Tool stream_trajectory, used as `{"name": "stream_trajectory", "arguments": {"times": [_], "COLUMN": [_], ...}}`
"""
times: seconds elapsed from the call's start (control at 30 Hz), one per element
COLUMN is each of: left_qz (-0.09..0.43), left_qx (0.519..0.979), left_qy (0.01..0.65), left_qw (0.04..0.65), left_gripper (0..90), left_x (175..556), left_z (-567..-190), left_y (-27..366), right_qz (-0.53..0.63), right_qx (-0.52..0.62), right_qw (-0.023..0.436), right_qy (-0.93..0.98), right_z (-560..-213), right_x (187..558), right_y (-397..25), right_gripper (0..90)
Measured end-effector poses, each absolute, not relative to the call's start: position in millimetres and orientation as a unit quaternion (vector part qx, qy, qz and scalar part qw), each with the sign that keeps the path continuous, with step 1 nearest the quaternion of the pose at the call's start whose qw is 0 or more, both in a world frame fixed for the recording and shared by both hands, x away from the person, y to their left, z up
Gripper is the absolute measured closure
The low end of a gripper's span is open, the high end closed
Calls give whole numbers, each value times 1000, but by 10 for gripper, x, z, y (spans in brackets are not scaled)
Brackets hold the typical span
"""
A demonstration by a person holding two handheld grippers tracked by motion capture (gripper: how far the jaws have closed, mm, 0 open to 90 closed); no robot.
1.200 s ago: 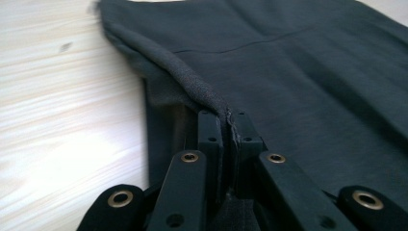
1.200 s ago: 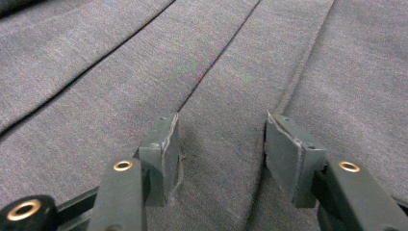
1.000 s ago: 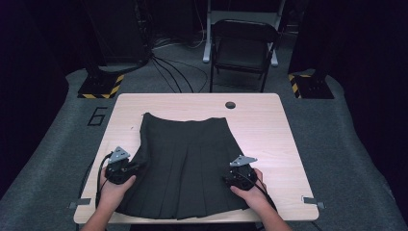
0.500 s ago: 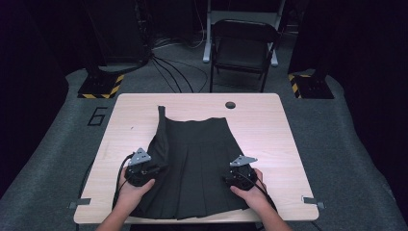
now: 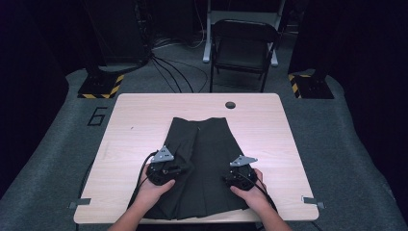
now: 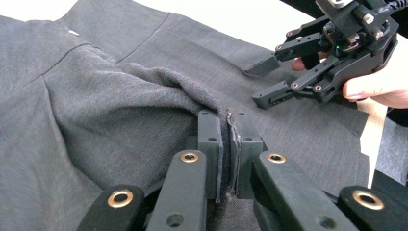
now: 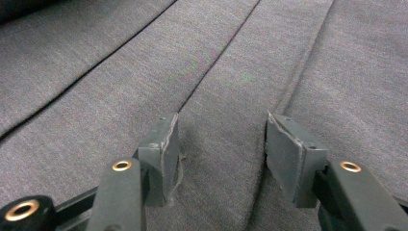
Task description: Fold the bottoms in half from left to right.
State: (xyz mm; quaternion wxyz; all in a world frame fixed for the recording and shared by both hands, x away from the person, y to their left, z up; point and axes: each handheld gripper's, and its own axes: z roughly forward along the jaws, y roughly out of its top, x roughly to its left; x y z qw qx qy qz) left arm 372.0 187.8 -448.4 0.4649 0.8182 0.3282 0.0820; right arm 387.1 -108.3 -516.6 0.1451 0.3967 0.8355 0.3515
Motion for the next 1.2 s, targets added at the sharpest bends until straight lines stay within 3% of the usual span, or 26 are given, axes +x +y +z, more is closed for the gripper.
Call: {"name": "stream_trajectory", "arguments": {"times": [0.3,0.63,0.77,0.93,1.2], "left_qz": [70,41,43,62,89], "left_qx": [815,838,844,844,833], "left_qy": [322,327,325,319,349], "left_qw": [476,434,425,428,420], "left_gripper": [852,830,767,613,523], "left_x": [3777,3734,3691,3616,3397], "left_z": [-4354,-4855,-4888,-4766,-4610], "left_y": [1770,1513,1508,1607,2098], "right_qz": [352,352,348,353,371], "right_qx": [397,398,393,396,379], "right_qw": [145,145,141,142,155], "right_qy": [835,835,839,836,833], "right_z": [-5166,-5166,-5156,-5092,-4869], "right_x": [3874,3874,3887,3900,3965], "right_y": [-1083,-1084,-1094,-1083,-997], "right_gripper": [456,455,454,461,466]}}
